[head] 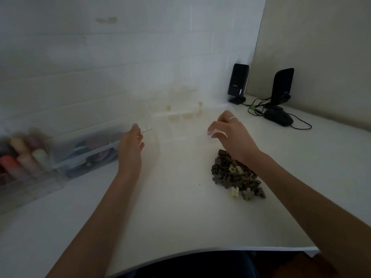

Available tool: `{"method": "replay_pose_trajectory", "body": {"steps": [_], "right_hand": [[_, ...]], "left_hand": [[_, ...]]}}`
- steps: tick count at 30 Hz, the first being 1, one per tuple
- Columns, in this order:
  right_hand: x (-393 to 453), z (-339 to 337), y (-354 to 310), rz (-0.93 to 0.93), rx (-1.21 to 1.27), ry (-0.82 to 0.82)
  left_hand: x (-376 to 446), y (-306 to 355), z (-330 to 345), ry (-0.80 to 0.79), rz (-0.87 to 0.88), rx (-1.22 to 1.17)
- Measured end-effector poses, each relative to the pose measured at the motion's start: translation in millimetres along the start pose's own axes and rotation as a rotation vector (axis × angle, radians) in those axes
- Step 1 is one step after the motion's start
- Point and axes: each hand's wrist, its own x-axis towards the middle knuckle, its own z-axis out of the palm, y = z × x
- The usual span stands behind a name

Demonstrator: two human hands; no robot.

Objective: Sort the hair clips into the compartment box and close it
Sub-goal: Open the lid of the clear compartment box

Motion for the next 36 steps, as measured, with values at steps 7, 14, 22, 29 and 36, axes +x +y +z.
{"method": "replay_pose_trajectory", "body": {"steps": [7, 14, 22, 29, 36], "right_hand": [[-16.1, 8.5, -23.8, -0.161, 0.067, -0.064], [-12.2, 17.3, -28.6, -0.187, 0.076, -0.129], [-16.2, -19.9, 20.1, 0.388, 0.222, 0.022], [-24.3, -8.2, 43.8, 0.517, 0.397, -0.555], [-25.4, 2.0, 31.0, 0.426, 0.542, -0.506]], "left_hand": [[5.4, 12.2, -21.9, -0.236, -0.316, -0.009], [12.1, 2.5, -20.3, -0.024, -0.294, -0.021], [31.1, 2.9, -3.7, 0.003, -0.092, 0.0], [39.3, -9.7, 21.5, -0.157, -0.13, -0.035], [32.4, -15.2, 26.0, -0.305, -0.183, -0.162]]}}
